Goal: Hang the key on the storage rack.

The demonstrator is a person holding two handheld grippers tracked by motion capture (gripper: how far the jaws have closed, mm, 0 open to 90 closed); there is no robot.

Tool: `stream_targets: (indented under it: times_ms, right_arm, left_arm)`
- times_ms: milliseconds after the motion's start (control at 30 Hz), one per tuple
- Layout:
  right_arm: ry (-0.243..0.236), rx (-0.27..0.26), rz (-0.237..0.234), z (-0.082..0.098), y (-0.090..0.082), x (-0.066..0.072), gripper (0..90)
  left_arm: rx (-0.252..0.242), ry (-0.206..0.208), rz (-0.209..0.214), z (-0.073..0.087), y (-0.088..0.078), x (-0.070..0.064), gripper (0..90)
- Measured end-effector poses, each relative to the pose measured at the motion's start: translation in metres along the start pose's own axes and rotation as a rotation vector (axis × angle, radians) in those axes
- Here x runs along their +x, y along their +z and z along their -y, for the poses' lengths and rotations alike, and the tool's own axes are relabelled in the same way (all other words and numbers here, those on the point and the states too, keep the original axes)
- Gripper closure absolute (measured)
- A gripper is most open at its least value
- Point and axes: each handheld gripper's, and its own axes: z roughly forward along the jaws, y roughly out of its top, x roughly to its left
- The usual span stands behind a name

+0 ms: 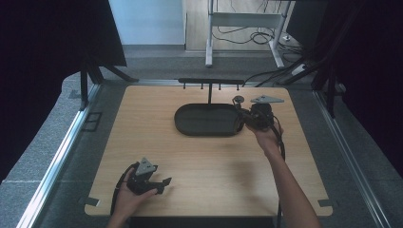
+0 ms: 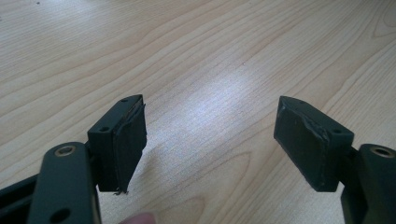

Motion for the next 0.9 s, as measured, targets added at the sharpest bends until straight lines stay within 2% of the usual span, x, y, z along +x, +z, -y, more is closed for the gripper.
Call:
stream_targets:
  times_ms: [333,667,900]
  right_arm:
    - [-0.023,0.003,0.040,-0.007,0.006,-0.003,80.7]
    - [-0.009,-0.020,0.075,-0.013,0.012,-0.010,80.7]
    - [0.001,-0.023,0.098,-0.015,0.023,-0.017,80.7]
  left_arm:
    - [-0.003,0.000,0.003,0.000,-0.001,0.000,25.8]
    - [-0.004,-0.003,0.004,0.000,-0.001,0.000,25.7]
    - [-0.002,-0.003,0.004,0.000,-0.001,0.001,25.8]
